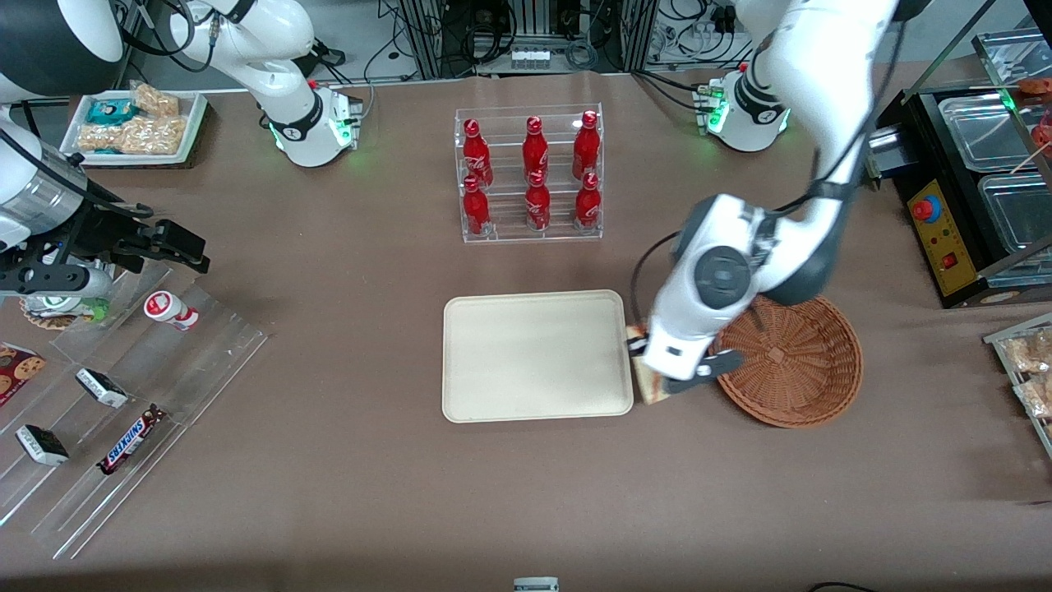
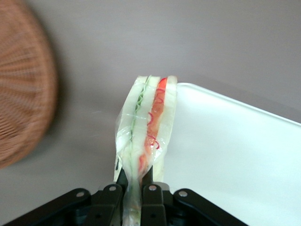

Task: Place sandwich from basket to tray
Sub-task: 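Lift the sandwich and carry it with the left gripper over the tray, then lower the sandwich onto the tray and open the left gripper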

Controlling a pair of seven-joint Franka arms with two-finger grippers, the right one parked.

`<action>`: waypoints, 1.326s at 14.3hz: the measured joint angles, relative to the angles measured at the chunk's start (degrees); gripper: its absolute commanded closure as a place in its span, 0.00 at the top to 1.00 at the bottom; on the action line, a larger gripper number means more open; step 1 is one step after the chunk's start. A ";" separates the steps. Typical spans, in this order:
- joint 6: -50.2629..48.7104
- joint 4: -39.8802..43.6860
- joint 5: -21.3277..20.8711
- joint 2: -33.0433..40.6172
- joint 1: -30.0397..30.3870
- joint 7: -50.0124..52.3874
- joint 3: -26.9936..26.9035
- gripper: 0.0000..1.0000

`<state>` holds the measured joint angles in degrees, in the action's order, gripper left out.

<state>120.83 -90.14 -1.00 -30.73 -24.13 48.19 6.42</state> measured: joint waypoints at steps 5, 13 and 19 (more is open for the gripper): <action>5.01 9.51 -0.41 -9.39 -7.71 -4.31 0.03 0.06; 4.78 13.40 -0.57 -13.46 -14.47 0.69 -0.25 0.06; 4.44 13.36 -2.67 -14.24 -14.43 3.10 -0.90 0.08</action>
<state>125.27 -76.78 -3.67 -44.97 -38.56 51.29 5.52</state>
